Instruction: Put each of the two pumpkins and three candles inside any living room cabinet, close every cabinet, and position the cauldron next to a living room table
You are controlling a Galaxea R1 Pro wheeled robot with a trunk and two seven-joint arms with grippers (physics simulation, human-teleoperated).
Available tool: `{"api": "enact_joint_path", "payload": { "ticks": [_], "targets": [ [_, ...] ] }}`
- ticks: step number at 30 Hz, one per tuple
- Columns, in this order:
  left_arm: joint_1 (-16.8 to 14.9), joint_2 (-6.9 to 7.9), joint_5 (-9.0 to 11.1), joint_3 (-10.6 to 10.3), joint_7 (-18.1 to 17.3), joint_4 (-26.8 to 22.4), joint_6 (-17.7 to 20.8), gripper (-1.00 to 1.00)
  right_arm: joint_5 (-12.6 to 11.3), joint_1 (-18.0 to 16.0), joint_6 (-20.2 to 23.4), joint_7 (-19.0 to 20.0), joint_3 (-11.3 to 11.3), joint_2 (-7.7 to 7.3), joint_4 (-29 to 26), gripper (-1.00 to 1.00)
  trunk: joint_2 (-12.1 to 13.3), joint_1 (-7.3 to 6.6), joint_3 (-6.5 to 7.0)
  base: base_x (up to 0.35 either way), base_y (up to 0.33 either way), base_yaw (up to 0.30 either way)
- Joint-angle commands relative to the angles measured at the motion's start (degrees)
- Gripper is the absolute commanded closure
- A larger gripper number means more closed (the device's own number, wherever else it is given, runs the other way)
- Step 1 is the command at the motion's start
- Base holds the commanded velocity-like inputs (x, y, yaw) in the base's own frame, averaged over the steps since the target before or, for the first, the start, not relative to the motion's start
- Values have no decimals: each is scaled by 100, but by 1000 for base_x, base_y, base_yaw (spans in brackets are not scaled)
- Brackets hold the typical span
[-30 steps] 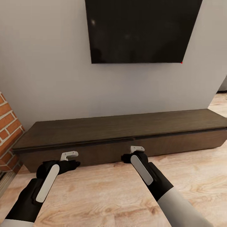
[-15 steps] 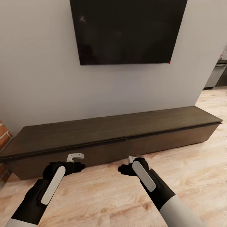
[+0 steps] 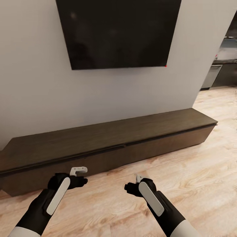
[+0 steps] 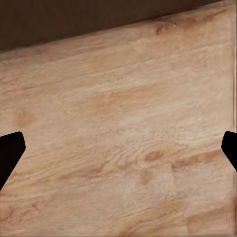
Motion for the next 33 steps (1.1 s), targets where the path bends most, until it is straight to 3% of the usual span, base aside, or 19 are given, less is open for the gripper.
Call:
{"api": "enact_joint_path", "payload": {
  "ticks": [1, 9, 18, 25, 29, 33],
  "targets": [
    [-7, 15, 56, -17, 60, -68, 13, -100, -34, 1, -43, -56, 11, -3, 44, -100, 39, -24, 5, 0, 0, -159],
    [-15, 75, 96, -32, 55, -280, 34, -100, -54, 13, -463, -28, 23, -6, 300, -100, 360, -199, 84, 0, 0, -159],
    [-7, 54, 64, -119, 57, 638, 6, -100, -45, 218, -535, -5, 10, -6, 425, -100, 721, -397, 180, 0, 0, -188],
    [1, 63, 58, -242, 47, 757, 0, -100, -84, 266, -911, -2, 9, 2, 545, -100, 921, -507, 220, 0, 0, -202],
    [2, 80, 61, -285, 28, 762, -2, -100, -89, 267, -978, -2, 7, 0, 621, -100, 921, -507, 193, 0, 0, -206],
    [2, 65, 56, -313, 50, 761, -2, -100, -96, 269, -1001, 4, 0, 2, 783, -100, 1082, -595, 237, 0, 0, -207]
  ]
}}
